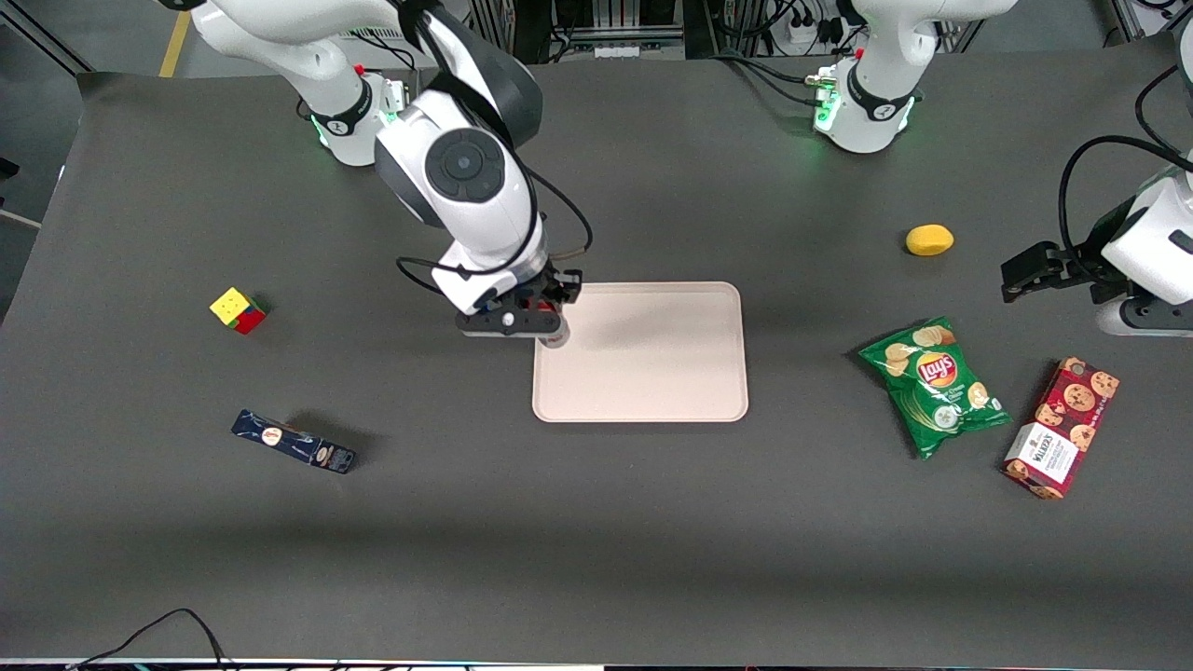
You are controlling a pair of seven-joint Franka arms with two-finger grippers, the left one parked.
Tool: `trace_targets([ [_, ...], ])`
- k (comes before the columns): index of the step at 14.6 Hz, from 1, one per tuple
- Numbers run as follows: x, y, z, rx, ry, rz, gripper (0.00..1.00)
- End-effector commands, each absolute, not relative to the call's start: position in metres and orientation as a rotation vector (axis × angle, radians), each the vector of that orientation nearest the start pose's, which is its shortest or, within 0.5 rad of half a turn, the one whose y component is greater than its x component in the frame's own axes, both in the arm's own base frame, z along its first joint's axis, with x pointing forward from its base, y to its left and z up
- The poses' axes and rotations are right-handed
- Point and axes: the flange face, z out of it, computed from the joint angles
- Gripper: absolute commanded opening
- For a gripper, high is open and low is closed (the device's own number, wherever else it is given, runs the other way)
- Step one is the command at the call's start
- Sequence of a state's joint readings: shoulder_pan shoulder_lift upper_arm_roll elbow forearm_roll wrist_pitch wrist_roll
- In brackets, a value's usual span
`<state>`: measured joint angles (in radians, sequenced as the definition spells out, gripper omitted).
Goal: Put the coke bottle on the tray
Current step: 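Lift the bottle and carry it over the white tray, then lower the bottle upright onto the tray and open the gripper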
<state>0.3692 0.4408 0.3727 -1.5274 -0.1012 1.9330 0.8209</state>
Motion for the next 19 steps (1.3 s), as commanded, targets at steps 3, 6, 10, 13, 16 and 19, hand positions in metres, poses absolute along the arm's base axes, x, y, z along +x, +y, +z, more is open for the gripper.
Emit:
trace_targets([
  [3, 0.55, 0.448, 0.34, -3.114, 0.075, -0.015, 0.0],
  [6, 0.551, 0.447, 0.312, -3.131, 0.06, 0.04, 0.0],
  [10, 0.55, 0.447, 0.3, -3.136, 0.064, 0.067, 0.0],
  [13, 0.55, 0.447, 0.299, -3.137, 0.069, 0.069, 0.0],
  [16, 0.552, 0.444, 0.291, -3.143, 0.077, 0.083, 0.45],
  [19, 0.552, 0.444, 0.291, -3.144, 0.082, 0.084, 1.0],
])
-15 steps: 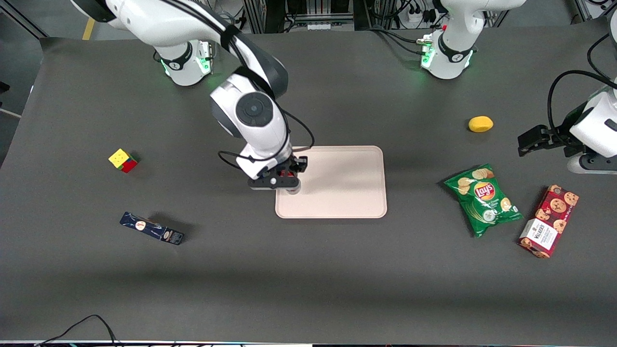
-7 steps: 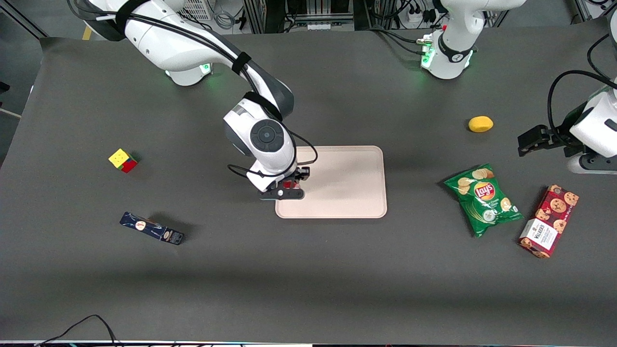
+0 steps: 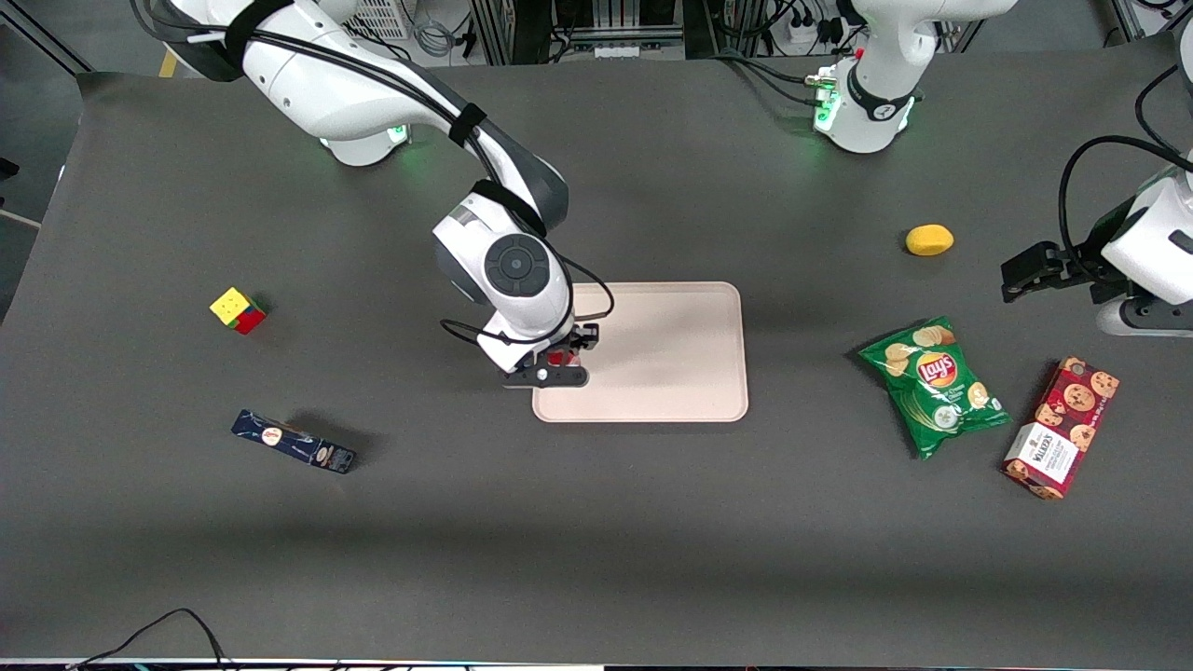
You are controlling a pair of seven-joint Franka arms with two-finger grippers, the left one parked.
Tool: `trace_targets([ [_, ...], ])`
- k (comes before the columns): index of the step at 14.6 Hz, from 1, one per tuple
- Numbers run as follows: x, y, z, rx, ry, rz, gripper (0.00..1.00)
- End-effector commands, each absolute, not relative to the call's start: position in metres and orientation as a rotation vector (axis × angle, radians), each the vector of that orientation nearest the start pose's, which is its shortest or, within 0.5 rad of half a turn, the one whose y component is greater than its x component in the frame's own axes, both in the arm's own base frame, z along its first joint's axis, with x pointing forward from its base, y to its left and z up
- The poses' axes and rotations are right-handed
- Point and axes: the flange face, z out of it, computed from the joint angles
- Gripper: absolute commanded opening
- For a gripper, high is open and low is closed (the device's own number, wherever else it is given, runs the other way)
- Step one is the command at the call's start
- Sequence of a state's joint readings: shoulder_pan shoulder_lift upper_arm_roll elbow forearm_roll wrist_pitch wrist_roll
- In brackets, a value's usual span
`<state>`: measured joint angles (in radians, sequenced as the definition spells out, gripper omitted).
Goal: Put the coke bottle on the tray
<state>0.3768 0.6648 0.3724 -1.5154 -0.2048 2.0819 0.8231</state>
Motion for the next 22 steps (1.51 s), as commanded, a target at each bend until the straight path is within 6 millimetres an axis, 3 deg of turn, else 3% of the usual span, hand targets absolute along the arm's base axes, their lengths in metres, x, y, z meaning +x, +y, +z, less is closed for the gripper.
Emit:
trace_targets([
  [1, 0.552, 0.444, 0.291, -3.144, 0.082, 0.084, 1.0],
  [7, 0.553, 0.444, 0.297, -3.14, 0.084, 0.072, 1.0],
  [9, 0.554, 0.445, 0.321, -3.131, 0.074, 0.031, 1.0],
  [11, 0.553, 0.437, 0.372, -3.141, 0.034, -0.029, 1.0],
  [14, 0.553, 0.414, 0.455, -3.184, -0.194, -0.035, 1.0],
  [16, 0.563, 0.374, 0.51, -3.199, -0.322, -0.118, 1.0],
  [18, 0.56, 0.335, 0.558, -3.203, -0.388, -0.141, 1.0],
  [22, 0.546, 0.268, 0.618, -3.264, -0.313, -0.118, 1.0],
])
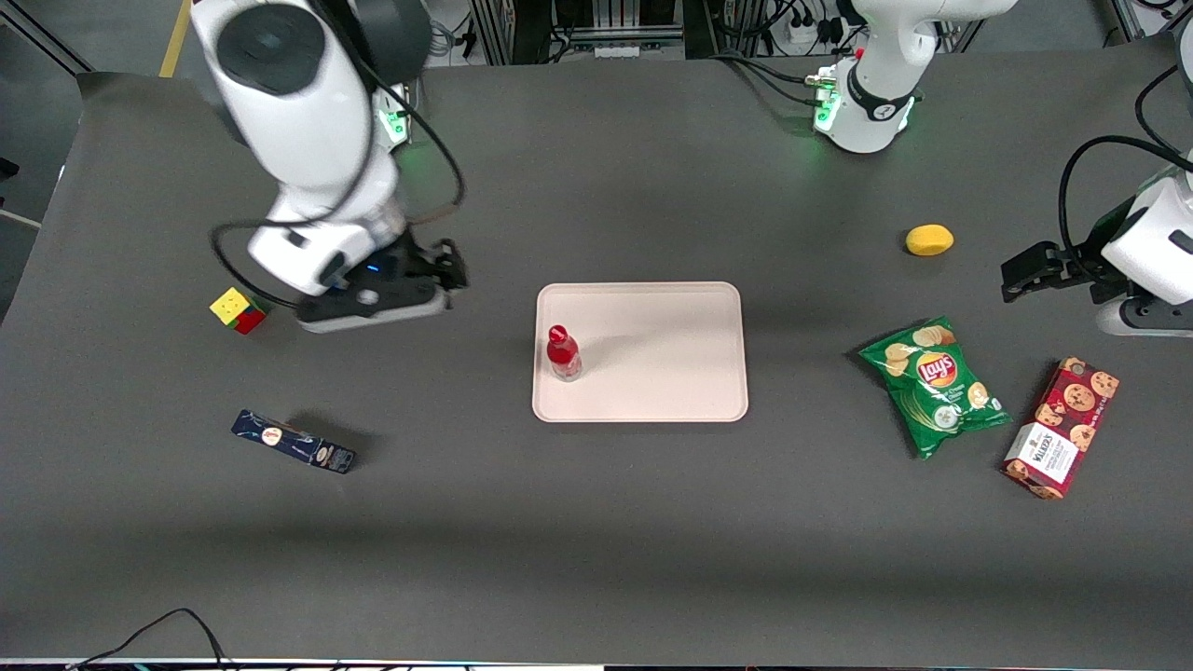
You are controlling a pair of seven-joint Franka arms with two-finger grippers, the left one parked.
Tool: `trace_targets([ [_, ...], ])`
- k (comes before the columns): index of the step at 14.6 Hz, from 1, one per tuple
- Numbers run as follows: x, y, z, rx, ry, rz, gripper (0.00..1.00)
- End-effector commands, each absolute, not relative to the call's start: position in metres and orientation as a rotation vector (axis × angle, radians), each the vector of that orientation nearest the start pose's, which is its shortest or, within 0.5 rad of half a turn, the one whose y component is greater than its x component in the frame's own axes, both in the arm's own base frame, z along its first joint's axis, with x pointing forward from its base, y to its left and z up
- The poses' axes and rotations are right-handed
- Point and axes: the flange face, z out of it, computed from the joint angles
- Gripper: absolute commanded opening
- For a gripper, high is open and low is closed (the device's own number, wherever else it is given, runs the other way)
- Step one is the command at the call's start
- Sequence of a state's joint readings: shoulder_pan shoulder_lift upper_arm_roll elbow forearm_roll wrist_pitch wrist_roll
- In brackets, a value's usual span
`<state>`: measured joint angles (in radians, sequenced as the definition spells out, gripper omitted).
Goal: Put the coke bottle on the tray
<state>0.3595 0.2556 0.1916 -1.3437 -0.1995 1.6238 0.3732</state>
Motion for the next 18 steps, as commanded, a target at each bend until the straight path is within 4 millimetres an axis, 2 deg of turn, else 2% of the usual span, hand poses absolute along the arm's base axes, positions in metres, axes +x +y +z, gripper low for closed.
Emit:
trace_targets([
  [1, 0.546, 0.254, 0.626, -3.267, -0.342, -0.109, 1.0],
  [3, 0.551, 0.216, 0.636, -3.221, -0.319, -0.06, 1.0],
  [5, 0.567, 0.166, 0.637, -3.161, -0.162, -0.031, 1.0],
  [8, 0.577, 0.113, 0.635, -3.168, -0.014, -0.041, 1.0],
  [12, 0.568, 0.055, 0.624, -3.171, 0.142, -0.072, 1.0],
  [13, 0.563, 0.047, 0.62, -3.168, 0.152, -0.098, 1.0],
  [15, 0.565, 0.035, 0.619, -3.166, 0.129, -0.127, 1.0],
  [18, 0.569, -0.003, 0.617, -3.105, 0.229, -0.115, 1.0],
])
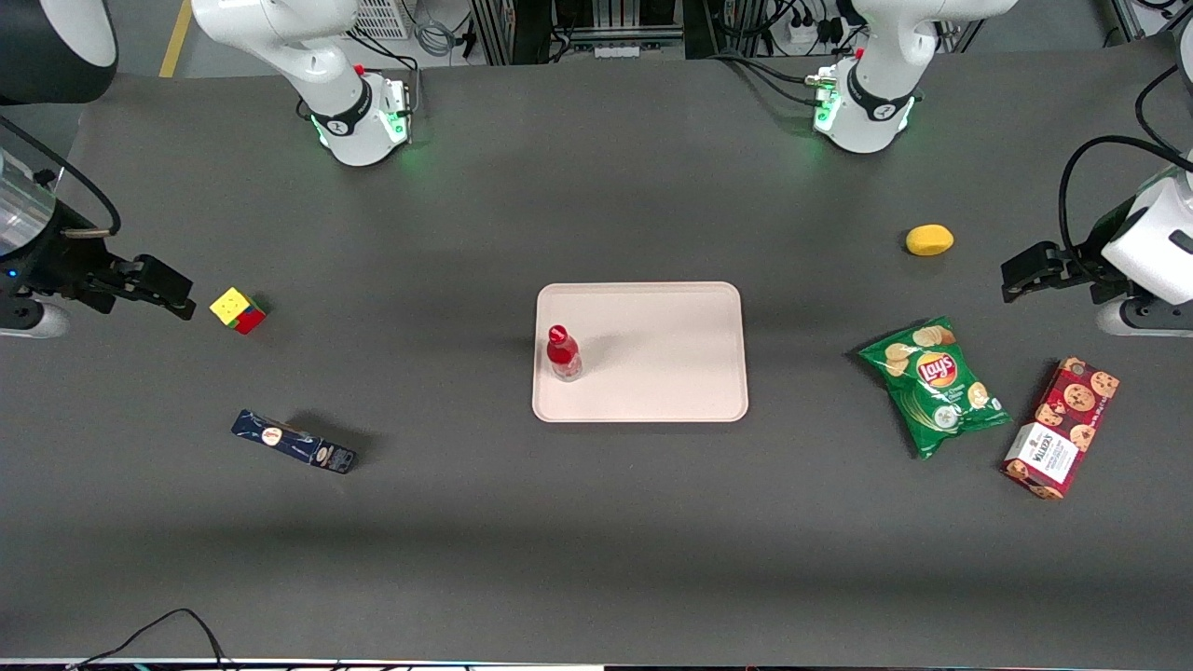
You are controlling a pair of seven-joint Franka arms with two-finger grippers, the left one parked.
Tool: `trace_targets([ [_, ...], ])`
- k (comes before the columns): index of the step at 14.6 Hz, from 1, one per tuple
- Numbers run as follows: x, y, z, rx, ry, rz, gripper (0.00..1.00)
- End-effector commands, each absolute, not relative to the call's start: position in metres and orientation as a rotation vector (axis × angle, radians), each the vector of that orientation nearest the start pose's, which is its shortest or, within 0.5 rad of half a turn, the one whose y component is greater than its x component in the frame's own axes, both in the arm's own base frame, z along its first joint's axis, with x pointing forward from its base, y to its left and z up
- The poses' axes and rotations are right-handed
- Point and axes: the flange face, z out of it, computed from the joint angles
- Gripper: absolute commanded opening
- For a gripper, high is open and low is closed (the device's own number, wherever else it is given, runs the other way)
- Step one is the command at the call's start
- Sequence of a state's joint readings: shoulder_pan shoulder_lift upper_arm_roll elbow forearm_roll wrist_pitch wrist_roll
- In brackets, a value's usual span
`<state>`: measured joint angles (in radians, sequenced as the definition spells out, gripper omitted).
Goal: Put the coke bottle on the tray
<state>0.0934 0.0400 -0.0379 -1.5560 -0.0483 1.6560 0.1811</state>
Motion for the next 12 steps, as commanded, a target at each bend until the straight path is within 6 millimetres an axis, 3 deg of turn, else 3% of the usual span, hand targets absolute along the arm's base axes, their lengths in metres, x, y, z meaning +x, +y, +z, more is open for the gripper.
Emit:
trace_targets([
  [1, 0.569, -0.011, 0.617, -3.099, 0.253, -0.115, 1.0],
  [3, 0.569, -0.034, 0.617, -3.089, 0.287, -0.116, 1.0],
  [12, 0.576, -0.044, 0.605, -3.06, 0.242, -0.085, 1.0],
])
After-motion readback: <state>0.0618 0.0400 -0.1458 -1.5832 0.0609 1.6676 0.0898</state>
